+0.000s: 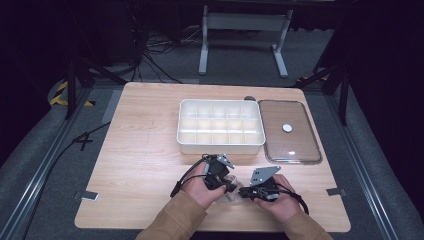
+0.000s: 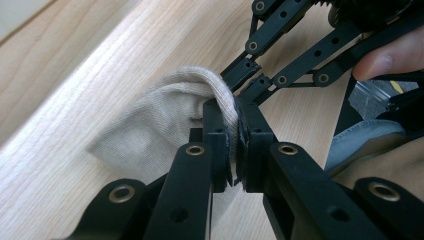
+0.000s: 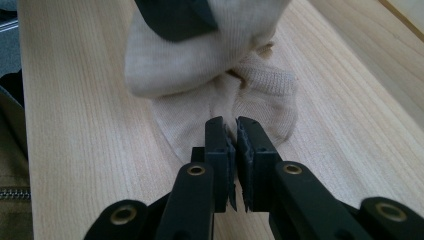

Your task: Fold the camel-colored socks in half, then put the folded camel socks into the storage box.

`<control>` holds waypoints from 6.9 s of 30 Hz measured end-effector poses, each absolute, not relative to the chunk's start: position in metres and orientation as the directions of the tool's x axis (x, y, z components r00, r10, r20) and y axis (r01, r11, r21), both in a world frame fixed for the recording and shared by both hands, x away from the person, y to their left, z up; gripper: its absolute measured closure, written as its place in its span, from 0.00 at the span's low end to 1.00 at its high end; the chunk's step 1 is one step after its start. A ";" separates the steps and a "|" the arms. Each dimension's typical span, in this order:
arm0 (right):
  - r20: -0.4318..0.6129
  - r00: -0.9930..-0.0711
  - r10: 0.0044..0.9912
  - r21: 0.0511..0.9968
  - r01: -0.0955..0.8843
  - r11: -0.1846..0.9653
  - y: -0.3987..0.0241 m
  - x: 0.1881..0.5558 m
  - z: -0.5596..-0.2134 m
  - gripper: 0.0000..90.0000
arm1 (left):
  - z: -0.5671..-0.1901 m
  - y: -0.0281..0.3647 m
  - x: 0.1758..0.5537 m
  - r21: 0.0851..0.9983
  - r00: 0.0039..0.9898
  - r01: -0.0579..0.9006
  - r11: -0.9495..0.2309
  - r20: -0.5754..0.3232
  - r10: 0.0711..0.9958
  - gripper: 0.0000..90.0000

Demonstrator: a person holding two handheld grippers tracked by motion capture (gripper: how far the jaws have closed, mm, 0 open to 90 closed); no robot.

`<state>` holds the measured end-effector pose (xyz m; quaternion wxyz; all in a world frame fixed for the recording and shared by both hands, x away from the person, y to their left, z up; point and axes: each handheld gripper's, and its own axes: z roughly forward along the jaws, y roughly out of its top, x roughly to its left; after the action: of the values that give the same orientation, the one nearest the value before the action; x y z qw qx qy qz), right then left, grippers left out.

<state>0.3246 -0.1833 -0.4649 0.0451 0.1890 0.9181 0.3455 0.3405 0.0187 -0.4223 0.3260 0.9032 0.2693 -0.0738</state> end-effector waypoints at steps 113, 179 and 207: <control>0.023 -0.905 0.425 0.667 0.331 0.668 -0.167 0.329 -0.462 0.85 | -0.440 0.088 0.335 0.519 0.813 0.574 -0.634 -0.269 0.516 0.78; 0.029 -0.919 0.394 0.681 0.307 0.665 -0.188 0.326 -0.465 0.93 | -0.454 0.034 0.333 0.512 0.904 0.408 -0.756 -0.108 0.414 1.00; -0.017 -0.909 0.417 0.678 0.296 0.673 -0.187 0.318 -0.459 0.93 | -0.446 0.018 0.329 0.583 0.934 0.308 -0.752 -0.035 0.355 0.98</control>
<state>0.3180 -0.1867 -0.4587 0.0854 0.1958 0.9105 0.3540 0.3292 0.0178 -0.4464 0.3043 0.9351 0.1773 0.0388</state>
